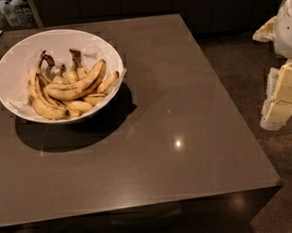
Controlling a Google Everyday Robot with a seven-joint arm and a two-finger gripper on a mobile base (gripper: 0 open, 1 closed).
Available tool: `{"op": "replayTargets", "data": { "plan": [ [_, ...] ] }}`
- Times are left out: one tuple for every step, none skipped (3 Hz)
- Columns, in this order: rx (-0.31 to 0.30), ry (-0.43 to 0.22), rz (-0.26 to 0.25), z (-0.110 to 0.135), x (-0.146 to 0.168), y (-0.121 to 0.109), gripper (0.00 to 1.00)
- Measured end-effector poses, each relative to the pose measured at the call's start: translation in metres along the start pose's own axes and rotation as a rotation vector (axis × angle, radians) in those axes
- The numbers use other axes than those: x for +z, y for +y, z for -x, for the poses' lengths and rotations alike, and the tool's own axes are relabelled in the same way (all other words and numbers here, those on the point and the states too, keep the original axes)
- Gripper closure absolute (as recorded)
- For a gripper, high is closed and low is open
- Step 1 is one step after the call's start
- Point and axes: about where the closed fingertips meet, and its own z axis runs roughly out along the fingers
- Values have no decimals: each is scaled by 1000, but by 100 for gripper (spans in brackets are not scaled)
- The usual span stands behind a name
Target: Pick banana from white bowl
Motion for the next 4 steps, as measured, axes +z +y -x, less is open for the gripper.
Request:
{"op": "replayTargets", "data": {
  "plan": [
    [2, 9, -7, 9, -4, -2, 0],
    [-54, -1, -9, 37, -10, -3, 0],
    [-157, -1, 19, 72, -8, -2, 0],
    [-157, -1, 19, 72, -8, -2, 0]
  ]
}}
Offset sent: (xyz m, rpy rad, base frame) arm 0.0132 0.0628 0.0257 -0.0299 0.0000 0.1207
